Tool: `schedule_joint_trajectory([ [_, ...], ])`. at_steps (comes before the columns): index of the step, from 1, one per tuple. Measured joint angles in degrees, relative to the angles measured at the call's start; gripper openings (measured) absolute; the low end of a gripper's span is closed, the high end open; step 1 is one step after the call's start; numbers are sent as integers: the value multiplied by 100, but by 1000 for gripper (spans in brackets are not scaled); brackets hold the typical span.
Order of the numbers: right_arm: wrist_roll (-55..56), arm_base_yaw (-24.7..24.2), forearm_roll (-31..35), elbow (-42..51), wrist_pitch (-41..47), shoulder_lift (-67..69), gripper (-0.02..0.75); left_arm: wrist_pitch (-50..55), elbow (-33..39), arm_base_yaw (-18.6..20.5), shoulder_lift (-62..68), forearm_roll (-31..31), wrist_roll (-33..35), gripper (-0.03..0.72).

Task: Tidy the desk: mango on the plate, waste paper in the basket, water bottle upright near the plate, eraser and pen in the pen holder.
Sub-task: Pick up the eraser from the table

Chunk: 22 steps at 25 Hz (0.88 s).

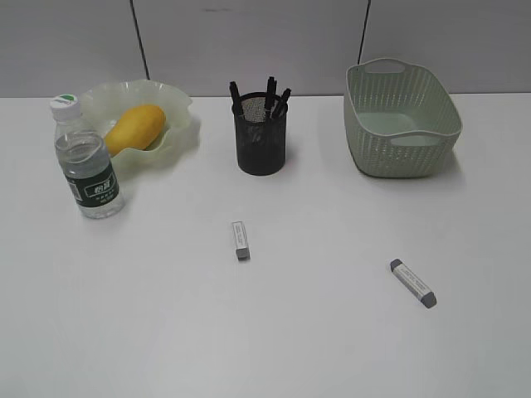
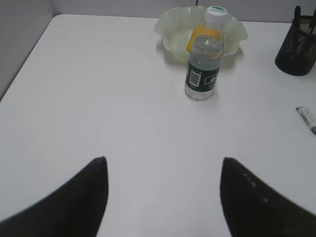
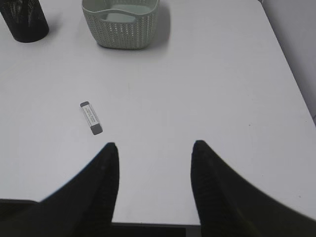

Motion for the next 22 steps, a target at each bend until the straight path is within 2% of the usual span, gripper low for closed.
schedule_joint_trajectory([
  [18,-21,0,-87,-44,-64,26,386,0,0,0,0,0,16,516],
  [22,-32,0,-53,-101,-83,865,386,0,0,0,0,0,16,494],
])
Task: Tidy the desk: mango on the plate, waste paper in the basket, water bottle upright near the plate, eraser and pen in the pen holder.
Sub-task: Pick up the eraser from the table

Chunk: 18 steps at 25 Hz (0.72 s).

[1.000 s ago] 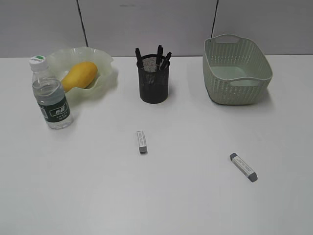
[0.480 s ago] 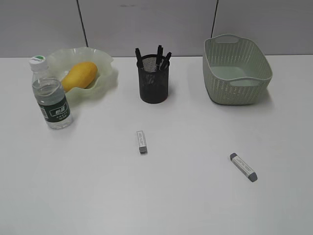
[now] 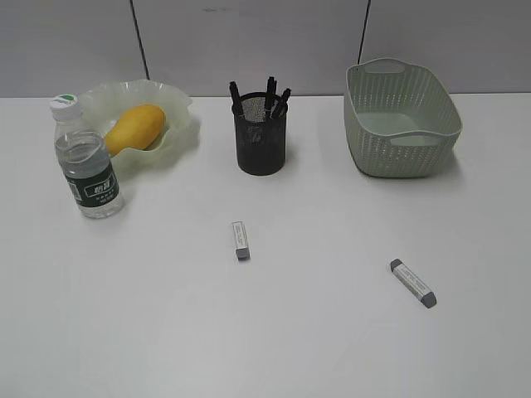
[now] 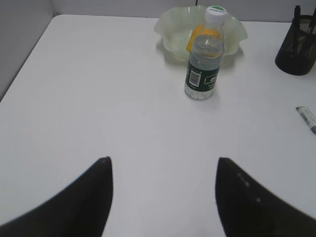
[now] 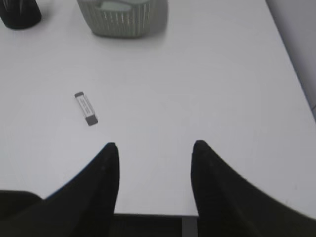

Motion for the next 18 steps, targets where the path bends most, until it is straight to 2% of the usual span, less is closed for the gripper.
schedule_joint_trajectory([
  [5,0,0,192,-202,-14,1841,386,0,0,0,0,0,0,474],
  [12,0,0,254,-977,-25,4159,386,0,0,0,0,0,0,433],
  [18,0,0,270,-1774,-30,5327,386,0,0,0,0,0,0,425],
])
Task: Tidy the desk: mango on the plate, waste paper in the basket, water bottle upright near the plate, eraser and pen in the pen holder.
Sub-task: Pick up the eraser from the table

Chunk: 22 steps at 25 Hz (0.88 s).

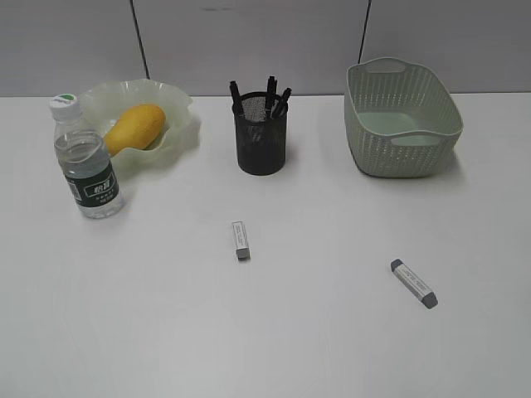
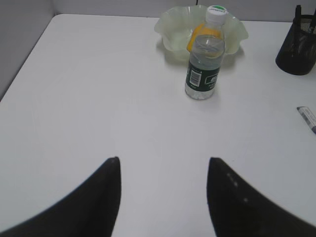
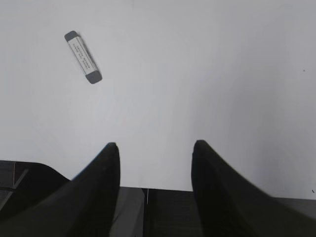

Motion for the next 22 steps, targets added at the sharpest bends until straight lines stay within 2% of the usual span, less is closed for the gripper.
schedule_joint_trajectory([
  [5,0,0,132,-654,165,918,388,0,0,0,0,0,0,424],
  [11,5,9,413,-1136,201,1981,453,0,0,0,0,0,0,417],
  [22,66,1321,449,-1202,-388,3444,461,0,0,0,0,0,0,377],
])
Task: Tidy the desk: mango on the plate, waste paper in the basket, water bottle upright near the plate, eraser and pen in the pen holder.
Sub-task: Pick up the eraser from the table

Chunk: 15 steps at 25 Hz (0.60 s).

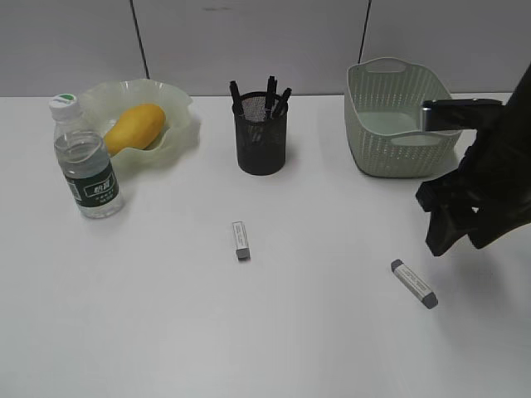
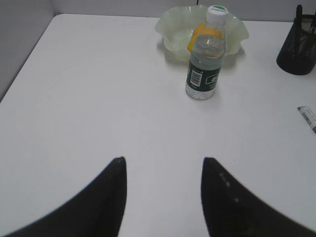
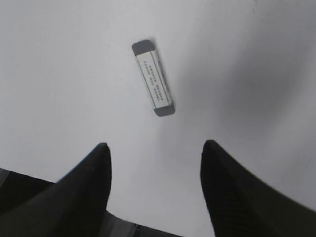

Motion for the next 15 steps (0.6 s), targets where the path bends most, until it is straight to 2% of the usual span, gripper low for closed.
schedule_joint_trajectory([
  [7,28,364,5,-221,-276,606,460,0,0,0,0,0,0,372],
  [15,19,379,-303,-300,-540,1188,460,0,0,0,0,0,4,372],
])
